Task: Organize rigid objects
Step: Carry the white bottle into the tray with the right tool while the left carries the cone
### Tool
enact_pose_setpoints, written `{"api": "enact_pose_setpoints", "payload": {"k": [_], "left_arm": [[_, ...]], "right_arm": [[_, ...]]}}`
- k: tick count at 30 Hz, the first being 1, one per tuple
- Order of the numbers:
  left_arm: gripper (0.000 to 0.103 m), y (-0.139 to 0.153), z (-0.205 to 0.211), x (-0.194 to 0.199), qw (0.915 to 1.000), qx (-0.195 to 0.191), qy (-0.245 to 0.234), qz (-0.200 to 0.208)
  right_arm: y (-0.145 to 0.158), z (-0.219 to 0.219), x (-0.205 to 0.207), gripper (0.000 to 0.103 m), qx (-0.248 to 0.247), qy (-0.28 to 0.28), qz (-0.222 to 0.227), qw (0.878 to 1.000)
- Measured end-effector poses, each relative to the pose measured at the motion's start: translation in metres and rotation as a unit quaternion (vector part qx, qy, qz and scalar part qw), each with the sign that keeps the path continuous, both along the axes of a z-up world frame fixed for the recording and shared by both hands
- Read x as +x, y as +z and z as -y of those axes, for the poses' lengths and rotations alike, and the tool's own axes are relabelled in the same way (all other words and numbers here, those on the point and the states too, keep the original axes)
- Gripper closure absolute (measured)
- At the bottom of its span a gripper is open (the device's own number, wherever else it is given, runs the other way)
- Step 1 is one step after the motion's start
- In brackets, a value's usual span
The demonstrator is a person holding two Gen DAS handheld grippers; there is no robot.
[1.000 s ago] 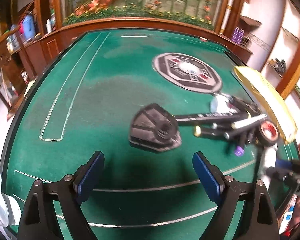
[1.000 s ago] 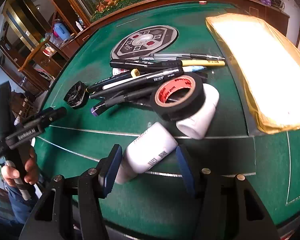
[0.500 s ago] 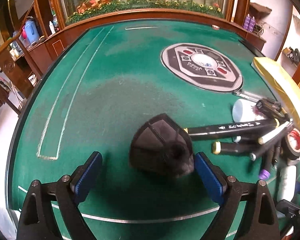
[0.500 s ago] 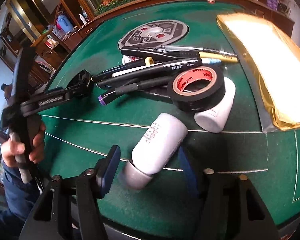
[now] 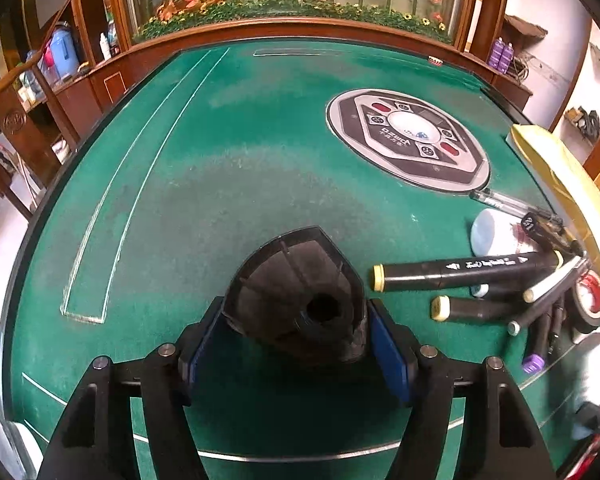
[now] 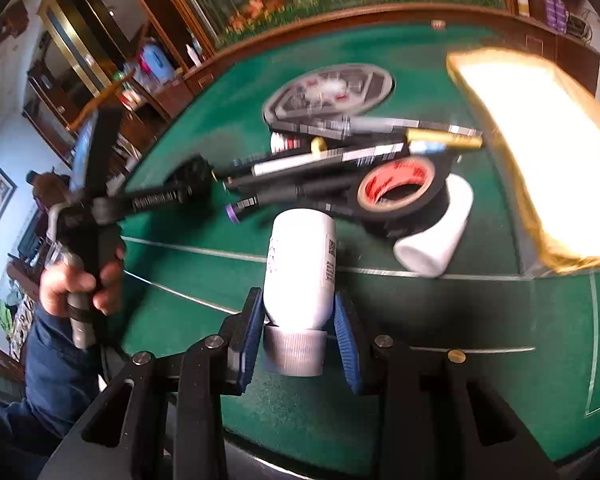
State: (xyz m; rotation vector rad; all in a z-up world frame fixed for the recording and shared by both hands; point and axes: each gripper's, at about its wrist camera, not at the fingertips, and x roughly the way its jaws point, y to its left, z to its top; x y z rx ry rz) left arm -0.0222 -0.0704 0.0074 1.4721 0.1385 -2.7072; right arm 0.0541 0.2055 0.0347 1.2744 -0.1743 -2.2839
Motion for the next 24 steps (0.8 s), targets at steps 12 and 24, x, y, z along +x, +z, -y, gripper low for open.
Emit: {"api": "enact_pose_setpoints", "payload": {"k": [12, 24], "left_arm": [[0.030, 0.033, -0.018, 0.022, 0.9985, 0.030, -0.027, -0.037], [0.031, 0.054, -0.057, 0.030, 0.9944, 0.044, -0.080, -0.052]], "right_arm": [[0.033, -0.128, -0.070, 0.069, 0.035, -0.178, -0.055, 0.982], [-0.001, -0.152, -0.055, 0.070, 0.066, -0.181, 0.010, 0.981]]}}
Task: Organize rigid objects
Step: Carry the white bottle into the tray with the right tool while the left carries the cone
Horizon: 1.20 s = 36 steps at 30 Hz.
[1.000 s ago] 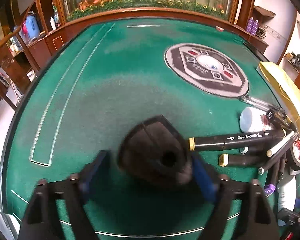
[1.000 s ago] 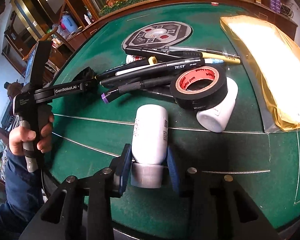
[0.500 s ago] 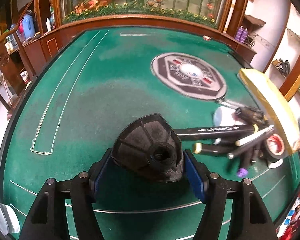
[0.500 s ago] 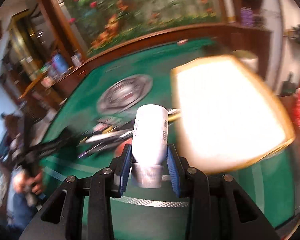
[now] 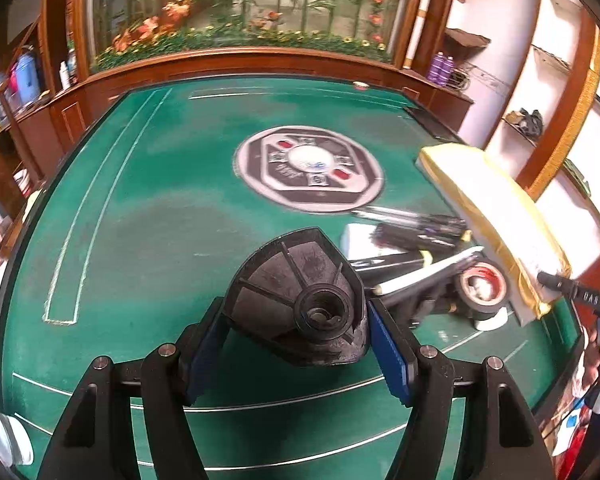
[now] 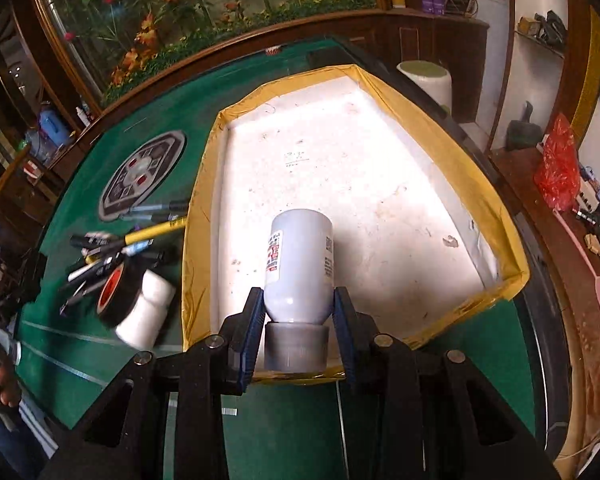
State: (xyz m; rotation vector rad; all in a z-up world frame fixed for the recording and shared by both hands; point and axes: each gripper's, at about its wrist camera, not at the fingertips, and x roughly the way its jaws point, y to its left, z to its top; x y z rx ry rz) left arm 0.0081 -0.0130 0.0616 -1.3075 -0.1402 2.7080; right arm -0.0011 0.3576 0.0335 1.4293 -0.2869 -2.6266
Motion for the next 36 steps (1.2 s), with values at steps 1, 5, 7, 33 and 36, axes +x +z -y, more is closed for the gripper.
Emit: {"api": "enact_pose_setpoints", "payload": {"k": [1, 5, 7, 33, 36], "left_arm": [[0.031, 0.002, -0.005, 0.000, 1.0000, 0.001, -0.007, -0.001], [0.031, 0.010, -0.024, 0.001, 0.9994, 0.010, -0.033, -0.006], [0.031, 0.016, -0.040, -0.002, 0.9986, 0.015, -0.050, -0.009], [0.031, -0.004, -0.247, -0.104, 0.9798, 0.069, -0.185, 0.029], [0.031, -0.008, -0.248, -0.103, 0.9783, 0.066, -0.194, 0.028]], "right_arm": [[0.000, 0.000, 0.007, 0.070, 0.001, 0.004, 0.003, 1.000], [0.010, -0.008, 0.027, 0.070, -0.015, 0.011, -0.012, 1.000], [0.023, -0.013, 0.029, 0.070, -0.022, 0.001, -0.033, 0.999], [-0.006, -0.048, -0.073, 0.070, -0.025, -0.099, -0.033, 0.994], [-0.013, -0.051, -0.078, 0.070, -0.042, -0.098, -0.022, 0.994]]}}
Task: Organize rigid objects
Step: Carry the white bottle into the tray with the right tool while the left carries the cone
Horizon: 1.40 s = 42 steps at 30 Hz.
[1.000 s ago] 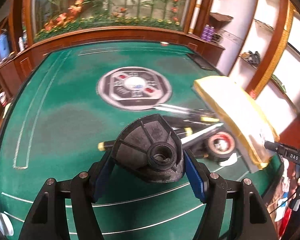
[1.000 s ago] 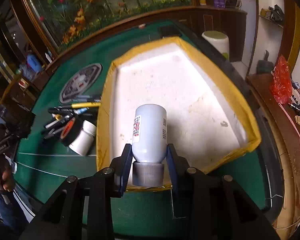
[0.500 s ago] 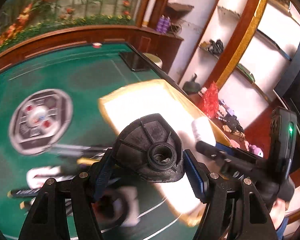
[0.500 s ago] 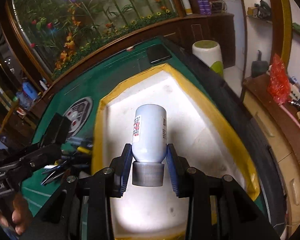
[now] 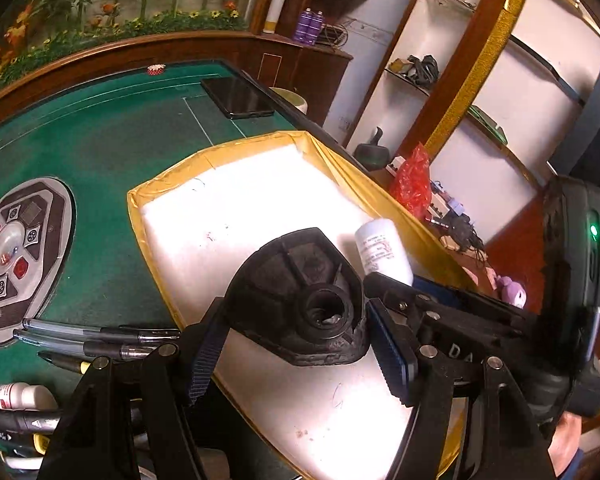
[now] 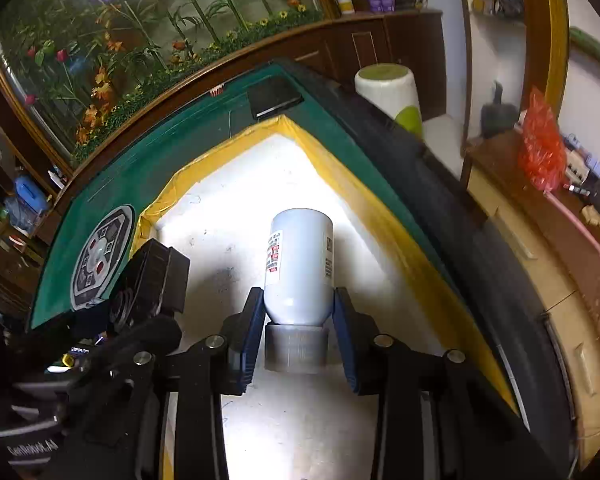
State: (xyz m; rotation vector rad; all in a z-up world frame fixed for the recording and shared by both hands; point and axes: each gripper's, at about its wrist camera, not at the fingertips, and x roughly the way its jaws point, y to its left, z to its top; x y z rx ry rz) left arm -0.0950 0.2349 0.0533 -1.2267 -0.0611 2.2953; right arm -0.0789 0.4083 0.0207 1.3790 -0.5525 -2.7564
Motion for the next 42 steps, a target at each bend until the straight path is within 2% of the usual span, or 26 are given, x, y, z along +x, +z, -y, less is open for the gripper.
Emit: {"api": "enact_pose_setpoints", "payload": {"k": [5, 10, 15, 18, 37, 42], "left_arm": [[0.031, -0.007, -0.003, 0.002, 0.9999, -0.006, -0.011, 0.007], [0.031, -0.009, -0.009, 0.003, 0.9998, -0.015, -0.009, 0.000], [0.031, -0.018, -0.014, -0.009, 0.9997, -0.024, 0.003, 0.006], [0.031, -0.018, -0.015, -0.005, 0.9994, -0.033, 0.002, -0.006], [0.029, -0.017, -0.017, 0.004, 0.9980, -0.053, 0.008, -0.034], [0.026, -0.015, -0.019, 0.004, 0.9978, -0.054, 0.008, -0.038]], "right_arm": [[0.005, -0.003, -0.006, 0.070, -0.018, 0.009, 0.010, 1.000], [0.017, 0.005, -0.026, 0.070, 0.017, 0.032, 0.025, 0.999], [0.014, 0.015, -0.056, 0.070, 0.044, 0.051, 0.049, 0.996], [0.008, 0.016, -0.063, 0.070, 0.045, 0.052, 0.057, 0.996], [-0.001, 0.016, -0.058, 0.069, 0.043, 0.047, 0.066, 0.996], [0.008, 0.017, -0.051, 0.058, 0.038, 0.044, 0.051, 0.997]]}}
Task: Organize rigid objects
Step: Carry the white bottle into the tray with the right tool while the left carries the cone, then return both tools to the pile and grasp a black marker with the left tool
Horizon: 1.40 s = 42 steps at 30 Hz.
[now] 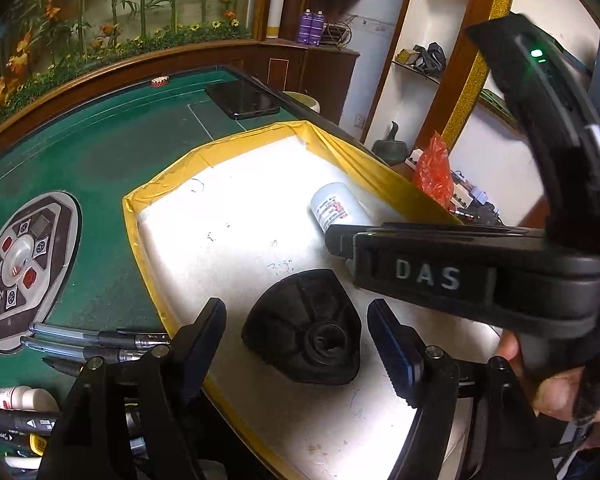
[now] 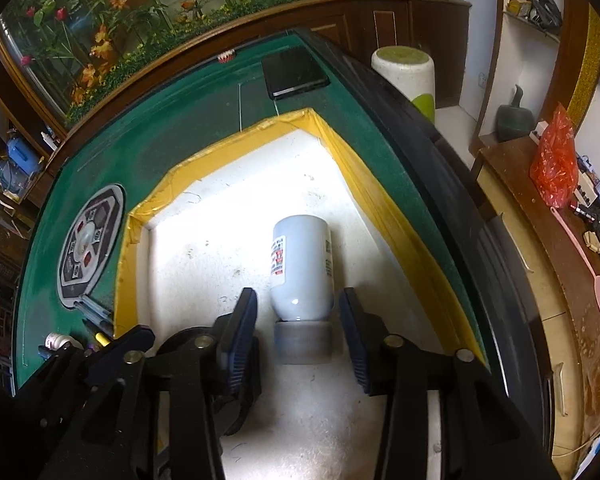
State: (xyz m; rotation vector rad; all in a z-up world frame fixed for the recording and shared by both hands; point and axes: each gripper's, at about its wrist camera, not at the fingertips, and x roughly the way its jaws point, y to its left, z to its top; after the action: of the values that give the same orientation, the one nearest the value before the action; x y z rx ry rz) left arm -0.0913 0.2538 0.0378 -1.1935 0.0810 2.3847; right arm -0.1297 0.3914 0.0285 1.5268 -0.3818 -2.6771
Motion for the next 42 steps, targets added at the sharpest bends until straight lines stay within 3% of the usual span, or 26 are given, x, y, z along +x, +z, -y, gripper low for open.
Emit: {"api": "enact_pose_setpoints", "payload": {"k": [8, 11, 21, 32, 36, 42], "left_arm": [[0.020, 0.006, 0.002, 0.006, 0.9999, 0.001, 0.001, -0.013], [0.019, 0.008, 0.003, 0.008, 0.9998, 0.001, 0.001, -0.019], [0.019, 0.018, 0.005, 0.019, 0.9992, 0.008, -0.003, -0.040], [0.017, 0.048, 0.022, 0.045, 0.9940, 0.034, -0.009, -0.104], [0.017, 0.048, 0.043, 0.056, 0.9964, 0.026, 0.000, -0.080], [0.017, 0.055, 0.122, 0.079, 0.9968, 0.056, 0.023, -0.053]], "right_arm": [[0.013, 0.001, 0.022, 0.054, -0.019, -0.005, -0.025, 0.999], [0.018, -0.002, 0.031, 0.048, -0.031, -0.008, -0.036, 0.999], [0.035, -0.010, 0.070, 0.048, -0.054, -0.032, -0.072, 0.995], [0.070, -0.008, 0.140, 0.044, -0.043, -0.028, -0.138, 0.989], [0.081, -0.016, 0.160, 0.042, -0.044, -0.031, -0.157, 0.986], [0.072, -0.002, 0.164, 0.038, -0.061, 0.002, -0.148, 0.987]]}}
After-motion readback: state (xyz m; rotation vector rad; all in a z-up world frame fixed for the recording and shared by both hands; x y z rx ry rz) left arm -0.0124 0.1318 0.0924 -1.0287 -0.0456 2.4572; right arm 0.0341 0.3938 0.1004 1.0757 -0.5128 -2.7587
